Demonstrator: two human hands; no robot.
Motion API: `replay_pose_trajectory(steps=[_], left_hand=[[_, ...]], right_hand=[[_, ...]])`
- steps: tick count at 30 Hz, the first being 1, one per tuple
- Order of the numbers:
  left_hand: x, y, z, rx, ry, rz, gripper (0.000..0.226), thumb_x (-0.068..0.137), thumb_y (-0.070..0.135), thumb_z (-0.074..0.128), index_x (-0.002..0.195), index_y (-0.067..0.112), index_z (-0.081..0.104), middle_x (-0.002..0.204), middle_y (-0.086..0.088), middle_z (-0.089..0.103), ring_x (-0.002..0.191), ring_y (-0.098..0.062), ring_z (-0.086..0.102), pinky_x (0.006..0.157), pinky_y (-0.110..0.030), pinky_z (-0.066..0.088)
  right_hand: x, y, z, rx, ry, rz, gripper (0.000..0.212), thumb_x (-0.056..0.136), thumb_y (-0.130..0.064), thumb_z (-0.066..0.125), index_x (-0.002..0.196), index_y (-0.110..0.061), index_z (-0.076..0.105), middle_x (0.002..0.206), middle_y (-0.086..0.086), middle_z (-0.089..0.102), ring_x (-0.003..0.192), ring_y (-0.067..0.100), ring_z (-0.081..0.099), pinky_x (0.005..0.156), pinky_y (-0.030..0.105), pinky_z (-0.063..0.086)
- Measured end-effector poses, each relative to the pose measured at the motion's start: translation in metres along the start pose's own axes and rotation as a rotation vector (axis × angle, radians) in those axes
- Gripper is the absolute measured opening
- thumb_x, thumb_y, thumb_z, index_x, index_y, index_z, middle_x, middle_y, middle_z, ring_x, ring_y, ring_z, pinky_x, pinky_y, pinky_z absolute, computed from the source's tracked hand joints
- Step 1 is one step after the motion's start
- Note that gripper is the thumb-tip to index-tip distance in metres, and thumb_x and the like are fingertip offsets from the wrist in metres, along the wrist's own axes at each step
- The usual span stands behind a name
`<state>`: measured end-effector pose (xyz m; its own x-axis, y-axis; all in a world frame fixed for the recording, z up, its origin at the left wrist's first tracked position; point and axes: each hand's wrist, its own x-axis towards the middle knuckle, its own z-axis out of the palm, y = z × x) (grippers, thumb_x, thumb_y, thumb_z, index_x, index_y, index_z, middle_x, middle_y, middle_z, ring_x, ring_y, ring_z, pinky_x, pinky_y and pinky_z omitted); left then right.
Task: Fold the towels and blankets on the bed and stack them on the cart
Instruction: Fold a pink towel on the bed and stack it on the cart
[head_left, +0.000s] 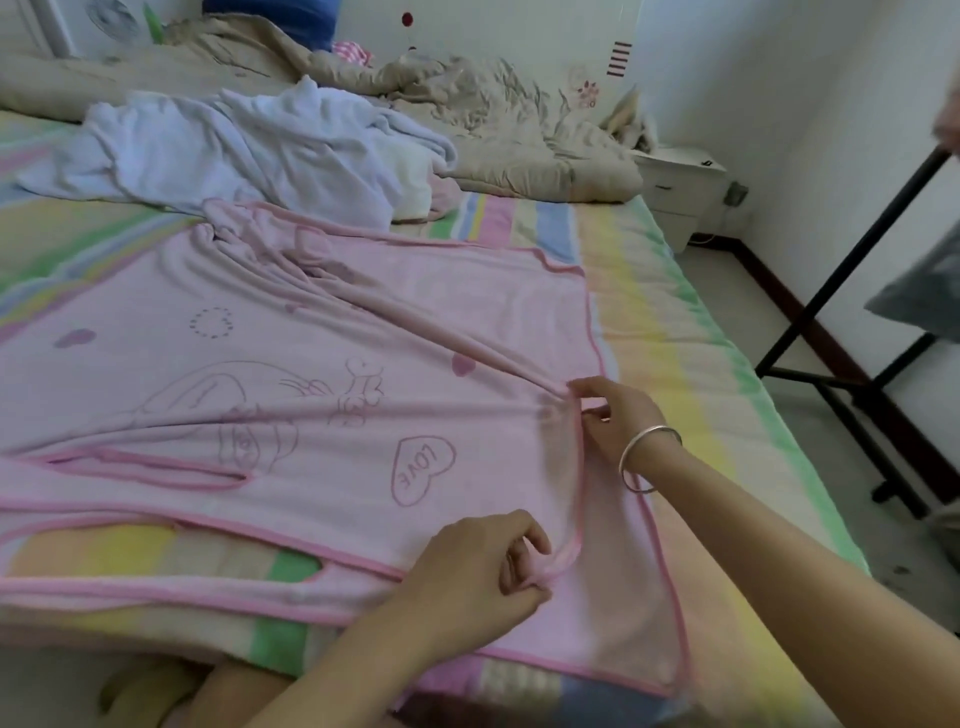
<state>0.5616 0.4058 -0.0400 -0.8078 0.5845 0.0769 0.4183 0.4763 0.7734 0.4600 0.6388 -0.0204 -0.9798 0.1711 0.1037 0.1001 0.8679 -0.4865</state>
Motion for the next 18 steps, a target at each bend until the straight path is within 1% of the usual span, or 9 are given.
replay_pose_trajectory(steps=[2, 3, 4, 6, 7, 10, 13, 15, 18], left_hand=[[-0.008, -0.006, 0.003, -0.026, 0.022, 0.028, 0.027, 0.073, 0.040, 0.064, 0.099, 0.032, 0.061, 0.079, 0.015, 0.062, 0.070, -0.004, 0.060, 0.073, -0.026, 0.052], [-0.011, -0.008, 0.004, -0.029, 0.045, 0.045, 0.025, 0.074, 0.040, 0.063, 0.097, 0.032, 0.063, 0.081, 0.016, 0.063, 0.072, -0.005, 0.061, 0.072, -0.024, 0.052], [-0.013, -0.009, 0.005, -0.020, 0.075, 0.061, 0.022, 0.075, 0.040, 0.064, 0.095, 0.031, 0.064, 0.081, 0.016, 0.063, 0.072, -0.004, 0.062, 0.072, -0.023, 0.052], [-0.015, -0.010, 0.010, 0.038, 0.146, 0.105, 0.014, 0.076, 0.039, 0.066, 0.088, 0.032, 0.065, 0.079, 0.016, 0.062, 0.071, -0.001, 0.059, 0.068, -0.023, 0.051], [-0.015, -0.010, 0.012, 0.085, 0.172, 0.131, 0.011, 0.076, 0.037, 0.066, 0.085, 0.031, 0.065, 0.077, 0.016, 0.060, 0.069, 0.001, 0.057, 0.065, -0.023, 0.050], [-0.016, -0.007, 0.022, 0.205, 0.219, 0.173, 0.007, 0.079, 0.037, 0.064, 0.081, 0.031, 0.066, 0.074, 0.014, 0.056, 0.069, -0.001, 0.053, 0.060, -0.024, 0.047], [-0.019, -0.002, 0.026, 0.383, 0.228, 0.239, 0.006, 0.081, 0.034, 0.061, 0.080, 0.029, 0.064, 0.073, 0.012, 0.053, 0.069, -0.005, 0.052, 0.055, -0.021, 0.042], [-0.021, 0.002, 0.028, 0.457, 0.226, 0.285, 0.006, 0.083, 0.031, 0.059, 0.080, 0.026, 0.062, 0.074, 0.010, 0.051, 0.068, -0.009, 0.053, 0.053, -0.024, 0.044], [-0.024, 0.011, 0.034, 0.489, 0.222, 0.329, 0.007, 0.083, 0.028, 0.059, 0.078, 0.022, 0.058, 0.075, 0.007, 0.051, 0.069, -0.014, 0.053, 0.051, -0.031, 0.046]], right_hand=[[-0.011, -0.001, 0.004, 0.073, 0.051, 0.079, 0.033, 0.083, -0.010, 0.056, 0.113, -0.024, 0.062, 0.101, -0.005, 0.069, 0.081, 0.017, 0.063, 0.083, 0.028, 0.049], [-0.017, 0.000, 0.008, 0.103, 0.045, 0.143, 0.024, 0.084, -0.020, 0.059, 0.108, -0.022, 0.060, 0.095, -0.002, 0.070, 0.080, 0.020, 0.064, 0.082, 0.030, 0.051], [-0.022, 0.000, 0.014, 0.126, 0.010, 0.224, 0.023, 0.084, -0.035, 0.060, 0.103, -0.022, 0.059, 0.090, 0.000, 0.070, 0.080, 0.024, 0.067, 0.082, 0.033, 0.053], [-0.029, 0.000, 0.023, 0.143, -0.092, 0.350, 0.042, 0.079, -0.059, 0.052, 0.097, -0.021, 0.057, 0.086, 0.006, 0.071, 0.081, 0.030, 0.069, 0.080, 0.040, 0.056], [-0.030, 0.000, 0.026, 0.133, -0.121, 0.382, 0.048, 0.079, -0.063, 0.049, 0.096, -0.019, 0.058, 0.085, 0.009, 0.071, 0.080, 0.032, 0.069, 0.080, 0.040, 0.056], [-0.030, -0.002, 0.035, 0.126, -0.153, 0.380, 0.053, 0.088, -0.056, 0.046, 0.097, -0.006, 0.063, 0.091, 0.013, 0.071, 0.084, 0.033, 0.067, 0.080, 0.033, 0.053], [-0.037, -0.010, 0.039, 0.173, -0.170, 0.334, 0.035, 0.095, -0.038, 0.048, 0.106, -0.006, 0.057, 0.102, 0.010, 0.062, 0.096, 0.032, 0.060, 0.076, 0.031, 0.045], [-0.042, -0.009, 0.042, 0.237, -0.159, 0.300, 0.025, 0.095, -0.031, 0.049, 0.103, -0.009, 0.057, 0.098, 0.006, 0.059, 0.092, 0.029, 0.057, 0.073, 0.030, 0.041], [-0.052, -0.003, 0.039, 0.321, -0.130, 0.243, 0.022, 0.094, -0.033, 0.053, 0.100, -0.013, 0.058, 0.092, 0.002, 0.060, 0.081, 0.021, 0.053, 0.069, 0.026, 0.034]])
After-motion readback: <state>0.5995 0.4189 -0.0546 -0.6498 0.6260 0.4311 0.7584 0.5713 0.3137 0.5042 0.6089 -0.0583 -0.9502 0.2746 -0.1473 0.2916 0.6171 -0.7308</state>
